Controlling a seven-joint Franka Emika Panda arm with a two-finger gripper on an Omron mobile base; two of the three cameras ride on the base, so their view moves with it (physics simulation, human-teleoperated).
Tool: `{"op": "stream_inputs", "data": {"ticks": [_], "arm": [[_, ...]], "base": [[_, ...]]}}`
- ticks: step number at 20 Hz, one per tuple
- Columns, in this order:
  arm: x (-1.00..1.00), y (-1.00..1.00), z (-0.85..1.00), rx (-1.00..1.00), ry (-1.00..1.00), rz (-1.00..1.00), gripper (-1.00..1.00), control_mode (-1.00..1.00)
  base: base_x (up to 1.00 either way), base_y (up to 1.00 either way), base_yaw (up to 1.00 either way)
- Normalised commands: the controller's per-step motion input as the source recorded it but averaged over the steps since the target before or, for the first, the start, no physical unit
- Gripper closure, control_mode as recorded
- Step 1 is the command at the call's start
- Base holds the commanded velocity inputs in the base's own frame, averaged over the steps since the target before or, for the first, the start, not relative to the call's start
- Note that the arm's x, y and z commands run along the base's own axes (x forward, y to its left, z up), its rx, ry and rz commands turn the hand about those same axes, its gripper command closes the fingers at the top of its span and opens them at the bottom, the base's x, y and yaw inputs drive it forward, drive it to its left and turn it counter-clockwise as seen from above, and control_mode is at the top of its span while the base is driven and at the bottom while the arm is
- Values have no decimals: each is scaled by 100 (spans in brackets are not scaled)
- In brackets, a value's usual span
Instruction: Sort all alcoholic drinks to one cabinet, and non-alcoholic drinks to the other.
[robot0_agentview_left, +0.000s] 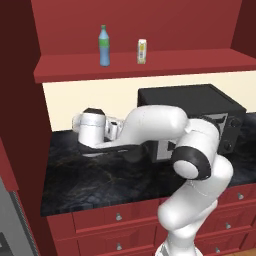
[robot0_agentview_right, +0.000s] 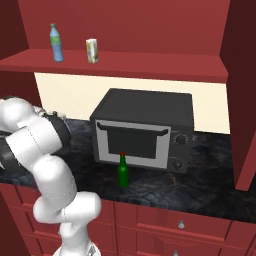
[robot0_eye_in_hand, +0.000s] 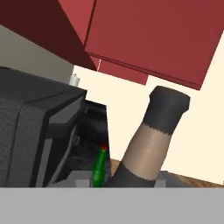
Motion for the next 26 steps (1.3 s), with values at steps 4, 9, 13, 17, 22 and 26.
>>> {"op": "stream_inputs", "data": {"ticks": [4,9,13,17,22,26], "arm": [[-47,0,36,0,1,31,100,-100],[-52,-3,32,0,8,40,100,-100],[-47,-13,36,5,12,43,100,-100],[-41,-26,38,11,17,43,100,-100],[-35,-30,40,15,19,42,100,-100],[-33,-25,35,13,16,41,100,-100]], "base": [[0,0,0],[0,0,0],[0,0,0],[0,0,0],[0,0,0],[0,0,0]]}}
